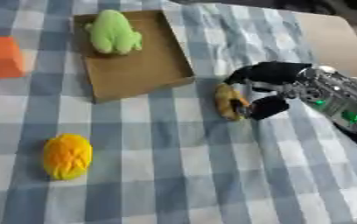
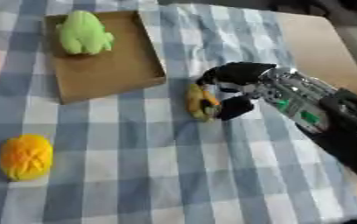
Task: Pick up objects on the table and place them in the box.
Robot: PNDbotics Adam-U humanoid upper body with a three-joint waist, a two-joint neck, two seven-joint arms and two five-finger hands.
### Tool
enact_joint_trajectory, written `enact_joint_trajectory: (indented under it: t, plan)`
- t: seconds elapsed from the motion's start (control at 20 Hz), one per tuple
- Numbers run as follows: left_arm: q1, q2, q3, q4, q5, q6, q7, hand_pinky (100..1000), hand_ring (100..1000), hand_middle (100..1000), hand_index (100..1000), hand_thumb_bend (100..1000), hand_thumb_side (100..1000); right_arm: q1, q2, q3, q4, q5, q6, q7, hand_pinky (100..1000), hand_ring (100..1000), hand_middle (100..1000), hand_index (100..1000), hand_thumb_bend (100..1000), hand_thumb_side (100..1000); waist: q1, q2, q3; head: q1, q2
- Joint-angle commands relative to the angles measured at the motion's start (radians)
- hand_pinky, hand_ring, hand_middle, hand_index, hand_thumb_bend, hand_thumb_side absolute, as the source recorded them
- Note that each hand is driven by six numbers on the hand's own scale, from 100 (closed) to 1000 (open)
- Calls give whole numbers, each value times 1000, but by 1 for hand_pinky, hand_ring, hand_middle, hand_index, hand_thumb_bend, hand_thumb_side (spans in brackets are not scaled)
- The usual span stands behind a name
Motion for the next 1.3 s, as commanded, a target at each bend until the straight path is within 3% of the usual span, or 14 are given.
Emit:
enact_joint_trajectory:
  t: [0.05,0.1,0.2,0.45,0.7,0.85,1.05,1.3]
  plan:
    - [-3,15,4,-18,3,-1,-4,904,723,811,865,100,725,11,-25,-4,-16,-3,9,-33,787,831,705,673,100,476,13,-18,-3,-3,-3]
    - [-2,15,4,-18,3,-1,-4,904,723,811,865,100,725,14,-30,-12,-34,-15,17,-47,775,808,657,632,100,357,14,-19,-4,-2,-2]
    - [-2,15,4,-18,3,-2,-4,903,723,811,864,100,725,19,-38,-32,-75,-39,37,-74,758,762,583,575,100,297,14,-22,-8,0,-2]
    - [1,14,5,-18,4,-3,-4,904,724,811,864,100,724,36,-56,-72,-166,-107,93,-143,735,679,489,511,100,241,16,-27,-13,2,-2]
    - [3,15,7,-18,2,-4,-3,903,724,811,864,100,726,70,-92,-96,-256,-211,116,-219,734,667,478,516,100,231,13,-28,-15,6,-1]
    - [3,16,7,-18,2,-5,-3,903,725,811,864,100,726,71,-111,-126,-321,-287,128,-222,734,660,474,523,100,221,11,-27,-16,7,-1]
    - [1,19,5,-18,1,-8,-4,903,726,812,864,100,725,8,-111,-148,-366,-350,143,-205,735,654,470,527,100,211,11,-27,-13,3,-2]
    - [-8,26,-1,-18,3,-11,-11,903,726,812,864,100,725,-142,-48,-116,-288,-366,144,-160,736,653,467,529,100,208,6,-25,5,-18,-9]
